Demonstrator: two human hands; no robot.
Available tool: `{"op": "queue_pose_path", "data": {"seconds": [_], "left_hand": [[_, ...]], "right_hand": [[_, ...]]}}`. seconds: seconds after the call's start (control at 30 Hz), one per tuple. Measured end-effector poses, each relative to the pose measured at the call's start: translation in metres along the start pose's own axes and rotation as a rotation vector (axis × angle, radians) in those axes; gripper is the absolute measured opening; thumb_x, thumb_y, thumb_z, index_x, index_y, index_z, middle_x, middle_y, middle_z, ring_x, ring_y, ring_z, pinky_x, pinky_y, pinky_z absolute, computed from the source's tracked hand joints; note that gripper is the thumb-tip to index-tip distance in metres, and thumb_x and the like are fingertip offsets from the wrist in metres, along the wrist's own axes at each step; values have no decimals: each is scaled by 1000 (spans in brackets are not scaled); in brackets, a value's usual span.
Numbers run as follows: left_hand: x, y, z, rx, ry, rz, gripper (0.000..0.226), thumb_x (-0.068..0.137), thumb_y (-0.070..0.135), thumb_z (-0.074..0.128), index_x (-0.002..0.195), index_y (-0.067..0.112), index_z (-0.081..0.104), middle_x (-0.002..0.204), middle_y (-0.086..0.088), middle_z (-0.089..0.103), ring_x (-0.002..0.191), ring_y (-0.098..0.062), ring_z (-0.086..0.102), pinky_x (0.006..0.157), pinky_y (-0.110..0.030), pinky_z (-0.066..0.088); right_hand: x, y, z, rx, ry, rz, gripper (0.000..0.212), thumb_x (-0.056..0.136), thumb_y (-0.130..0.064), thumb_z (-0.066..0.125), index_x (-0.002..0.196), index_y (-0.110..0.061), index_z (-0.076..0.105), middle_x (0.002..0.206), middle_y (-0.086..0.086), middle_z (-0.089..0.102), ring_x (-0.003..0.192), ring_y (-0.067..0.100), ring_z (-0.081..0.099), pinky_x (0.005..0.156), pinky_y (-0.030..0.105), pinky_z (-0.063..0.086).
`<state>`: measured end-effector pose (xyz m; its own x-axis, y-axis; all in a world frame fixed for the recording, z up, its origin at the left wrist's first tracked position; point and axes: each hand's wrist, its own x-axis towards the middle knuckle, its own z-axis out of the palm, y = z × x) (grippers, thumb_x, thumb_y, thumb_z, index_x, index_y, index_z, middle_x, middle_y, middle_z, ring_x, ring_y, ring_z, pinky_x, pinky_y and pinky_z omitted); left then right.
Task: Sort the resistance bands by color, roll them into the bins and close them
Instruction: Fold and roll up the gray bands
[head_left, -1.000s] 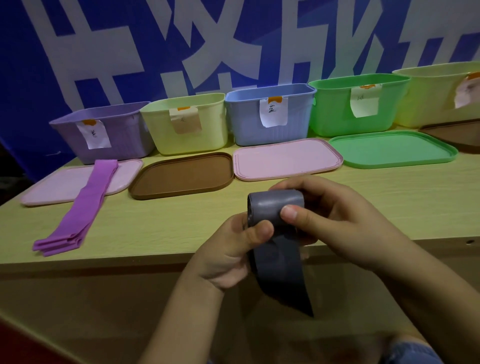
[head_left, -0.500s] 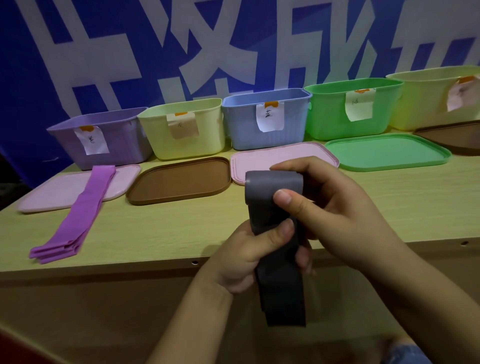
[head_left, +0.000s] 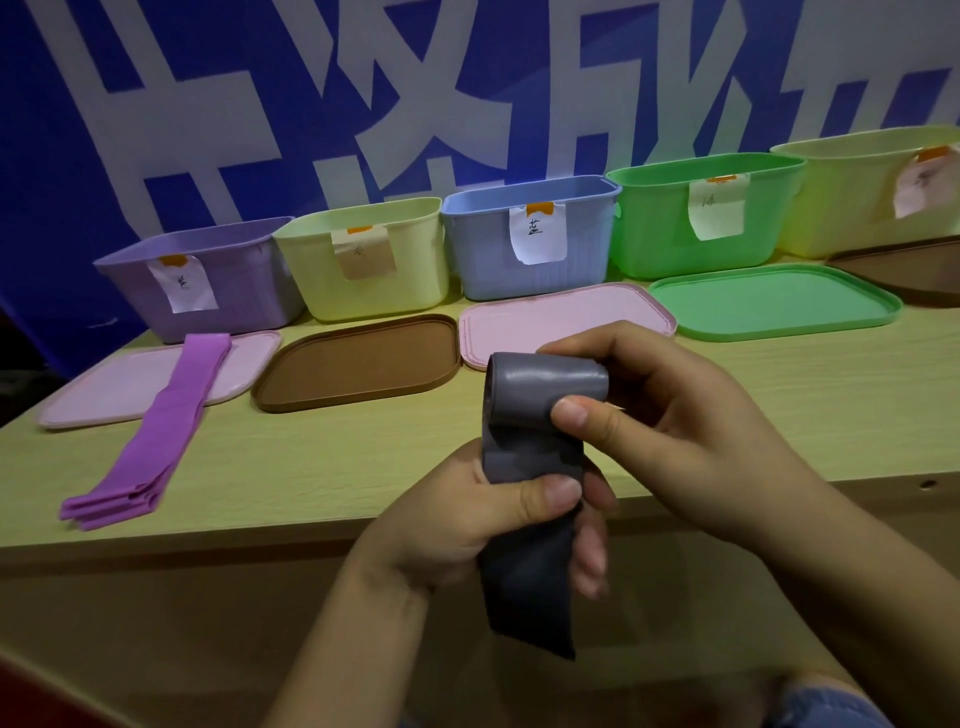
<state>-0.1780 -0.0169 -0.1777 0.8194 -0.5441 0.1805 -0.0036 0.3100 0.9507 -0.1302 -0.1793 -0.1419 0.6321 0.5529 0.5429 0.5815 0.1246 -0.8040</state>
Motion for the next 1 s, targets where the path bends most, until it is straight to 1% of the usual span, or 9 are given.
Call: {"op": "queue_pose_path", "data": {"seconds": [0.13, 0.23, 0.3, 0.37, 0.5, 0.63, 0.8, 0.9, 1.0], "left_hand": [[-1, -8, 2, -15, 26, -18, 23, 90, 27, 63, 98, 5, 63, 67, -2, 56, 54, -11, 53, 63, -29, 54], [-1, -13, 1, -8, 109, -3, 52, 79, 50, 69, 100, 5, 56, 61, -2, 55, 50, -12, 51, 58, -29, 52], [3, -13, 5, -41, 199, -10, 71, 63, 69, 70, 104, 12, 61, 56, -3, 54, 46, -13, 50, 54, -29, 50], [8, -12, 9, -52, 281, -17, 75, 50, 82, 65, 92, 21, 71, 52, -4, 54, 44, -15, 49, 53, -30, 49], [11, -14, 10, 28, 393, -15, 80, 44, 90, 59, 78, 19, 71, 53, -9, 54, 46, -19, 50, 55, -32, 48], [11, -14, 10, 143, 487, -4, 81, 54, 88, 57, 92, 17, 71, 54, -13, 55, 46, -22, 52, 55, -31, 46], [8, -13, 10, 288, 576, -11, 64, 74, 64, 51, 95, 5, 65, 63, -19, 62, 56, -29, 60, 61, -35, 49], [4, -9, 11, 241, 531, 11, 43, 73, 51, 58, 95, 15, 67, 76, -16, 66, 66, -28, 65, 63, -36, 54], [3, -4, 12, 160, 454, 26, 26, 71, 37, 65, 91, 21, 71, 78, -12, 68, 70, -27, 66, 66, -36, 55]], "right_hand": [[-5, 5, 3, -108, -25, -34, 26, 83, -32, 61, 105, -20, 55, 96, -8, 65, 90, 6, 63, 71, 27, 54], [-9, 10, 6, -133, -43, -68, 24, 83, -30, 62, 105, -26, 52, 102, -10, 62, 91, 2, 61, 72, 15, 49], [-9, 14, 8, -177, -44, -96, 27, 84, -32, 59, 110, -29, 51, 113, -5, 59, 105, 6, 59, 84, 23, 51], [-9, 19, 8, -211, -42, -107, 32, 84, -34, 56, 114, -31, 48, 118, -4, 58, 113, 8, 57, 92, 31, 50], [-7, 25, 4, -205, -57, -91, 32, 83, -34, 55, 114, -31, 48, 125, -6, 57, 120, 6, 53, 97, 36, 48], [-6, 28, 4, -180, -62, -84, 30, 83, -30, 59, 112, -26, 52, 122, -6, 59, 118, 4, 54, 97, 28, 47], [-3, 34, -3, 24, -117, 100, 29, 76, -14, 67, 101, -23, 56, 115, -10, 63, 108, 3, 60, 85, 20, 50], [-1, 31, -15, 168, -191, 218, 26, 79, -31, 69, 104, -30, 62, 108, -4, 65, 93, 11, 65, 80, 25, 52], [2, 27, -18, 261, -230, 309, 39, 80, -53, 64, 112, -31, 63, 99, 2, 66, 85, 13, 65, 79, 29, 53]]}}
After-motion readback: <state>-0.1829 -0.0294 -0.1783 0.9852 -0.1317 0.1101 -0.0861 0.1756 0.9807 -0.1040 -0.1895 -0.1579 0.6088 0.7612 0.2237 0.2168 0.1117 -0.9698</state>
